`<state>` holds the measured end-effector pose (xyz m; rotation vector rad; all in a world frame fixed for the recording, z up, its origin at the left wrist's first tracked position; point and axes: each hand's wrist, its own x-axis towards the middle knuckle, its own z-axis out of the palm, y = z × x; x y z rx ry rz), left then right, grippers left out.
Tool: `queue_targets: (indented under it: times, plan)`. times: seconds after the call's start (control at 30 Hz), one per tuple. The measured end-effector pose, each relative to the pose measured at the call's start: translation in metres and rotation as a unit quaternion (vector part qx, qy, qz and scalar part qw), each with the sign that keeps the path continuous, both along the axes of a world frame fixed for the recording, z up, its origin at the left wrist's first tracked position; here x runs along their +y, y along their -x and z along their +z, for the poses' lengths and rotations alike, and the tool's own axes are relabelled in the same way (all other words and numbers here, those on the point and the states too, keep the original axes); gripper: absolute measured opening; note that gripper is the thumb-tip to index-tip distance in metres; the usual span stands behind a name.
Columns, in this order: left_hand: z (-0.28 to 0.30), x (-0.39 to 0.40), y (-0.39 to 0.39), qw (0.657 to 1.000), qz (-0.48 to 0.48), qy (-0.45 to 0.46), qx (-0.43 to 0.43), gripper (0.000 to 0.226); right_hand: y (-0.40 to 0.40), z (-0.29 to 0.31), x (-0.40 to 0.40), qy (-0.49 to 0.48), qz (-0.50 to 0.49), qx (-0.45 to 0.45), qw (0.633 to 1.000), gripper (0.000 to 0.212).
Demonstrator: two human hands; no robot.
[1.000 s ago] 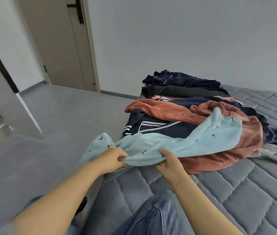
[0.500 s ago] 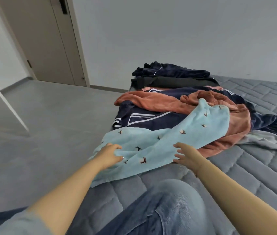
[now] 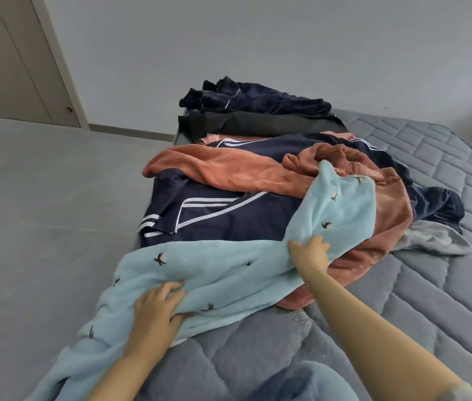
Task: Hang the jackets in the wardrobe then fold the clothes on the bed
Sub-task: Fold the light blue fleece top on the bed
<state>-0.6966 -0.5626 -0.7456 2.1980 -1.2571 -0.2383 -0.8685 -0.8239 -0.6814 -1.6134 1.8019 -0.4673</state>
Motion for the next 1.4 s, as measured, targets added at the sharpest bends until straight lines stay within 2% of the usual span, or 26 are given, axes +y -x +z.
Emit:
queue_targets:
  times: [0.07,0.13,0.2,0.27,0.33,0.4,0.47,0.5,0.53,0.57,0.6,0.63,0.67,0.73,0.77,0.83,0.9,0.97,1.0,1.1,1.13,1.2,1.27,1.3,1.33,1.4]
  plan:
    - [0.012,-0.008,-0.01,0.991,0.03,0.078,0.109,0.037,0.015,-0.003,-0.001,0.018,-0.004,-0.066,0.998,0.017]
    - [0.036,-0.024,-0.02,0.974,0.072,0.138,0.165,0.041,0.032,0.0,0.0,-0.024,-0.049,-0.205,0.977,0.023]
    - [0.066,-0.042,-0.028,0.963,0.111,0.193,0.153,0.046,0.043,0.017,0.005,-0.084,-0.083,-0.368,0.922,0.018]
    - [0.099,-0.056,-0.033,0.951,0.131,0.237,0.151,0.046,0.051,0.042,0.005,-0.085,-0.062,-0.475,0.874,0.013]
    - [0.129,-0.064,-0.028,0.944,0.122,0.27,0.149,0.043,0.063,0.071,0.002,-0.037,-0.033,-0.534,0.844,0.019]
    - [0.15,-0.069,-0.01,0.948,0.07,0.285,0.127,0.042,0.085,0.096,0.0,0.028,-0.014,-0.556,0.831,0.028]
    - [0.157,-0.072,0.019,0.958,-0.022,0.258,0.121,0.043,0.118,0.108,0.003,0.087,-0.044,-0.564,0.82,0.032]
    - [0.153,-0.073,0.035,0.965,-0.08,0.214,0.13,0.046,0.137,0.107,0.007,0.101,-0.082,-0.563,0.817,0.031]
    - [0.143,-0.073,0.049,0.97,-0.14,0.147,0.135,0.045,0.156,0.101,0.014,0.095,-0.121,-0.554,0.818,0.029]
    - [0.127,-0.071,0.06,0.973,-0.191,0.052,0.121,0.041,0.173,0.09,0.022,0.076,-0.158,-0.533,0.828,0.028]
    - [0.109,-0.068,0.069,0.97,-0.218,-0.052,0.094,0.045,0.188,0.075,0.032,0.04,-0.193,-0.505,0.84,0.028]
    - [0.091,-0.062,0.075,0.964,-0.224,-0.125,0.07,0.056,0.202,0.057,0.042,-0.009,-0.22,-0.481,0.849,0.027]
    - [0.076,-0.054,0.077,0.962,-0.214,-0.161,0.05,0.062,0.213,0.037,0.051,-0.068,-0.243,-0.475,0.843,0.024]
    - [0.055,-0.04,0.073,0.967,-0.185,-0.174,0.0,0.065,0.225,0.008,0.066,-0.154,-0.277,-0.506,0.803,0.017]
    - [0.049,-0.032,0.068,0.965,-0.178,-0.19,-0.035,0.067,0.227,0.001,0.072,-0.165,-0.282,-0.516,0.792,0.021]
    - [0.042,-0.018,0.059,0.957,-0.155,-0.226,-0.091,0.073,0.224,-0.002,0.078,-0.164,-0.28,-0.506,0.799,0.029]
    - [0.042,-0.006,0.051,0.962,-0.111,-0.225,-0.104,0.063,0.216,0.001,0.079,-0.182,-0.27,-0.49,0.809,0.034]
    - [0.042,0.001,0.046,0.978,-0.08,-0.172,-0.093,0.034,0.201,0.006,0.079,-0.207,-0.255,-0.461,0.825,0.044]
    - [0.044,0.002,0.046,0.986,-0.069,-0.135,-0.061,0.025,0.192,0.008,0.08,-0.206,-0.254,-0.429,0.842,0.051]
    - [0.058,0.001,0.045,0.995,-0.045,-0.083,0.035,0.026,0.158,0.018,0.088,-0.125,-0.242,-0.278,0.921,0.071]
    - [0.064,0.001,0.044,0.995,-0.042,-0.075,0.053,0.024,0.145,0.023,0.093,-0.094,-0.203,-0.275,0.935,0.067]
    - [0.074,0.002,0.043,0.991,-0.059,-0.073,0.092,0.018,0.115,0.035,0.106,-0.085,-0.079,-0.299,0.947,0.045]
    - [0.081,0.004,0.042,0.976,-0.084,-0.064,0.192,0.007,0.082,0.046,0.121,-0.113,0.055,-0.291,0.949,0.021]
    - [0.085,0.008,0.038,0.964,-0.083,-0.047,0.248,0.004,0.064,0.05,0.129,-0.118,0.112,-0.278,0.947,0.018]
    - [0.087,0.011,0.031,0.961,-0.065,-0.021,0.268,0.005,0.045,0.051,0.136,-0.119,0.159,-0.259,0.945,0.02]
    - [0.088,0.02,0.007,0.97,0.015,0.048,0.239,0.008,0.01,0.05,0.149,-0.12,0.227,-0.222,0.941,0.024]
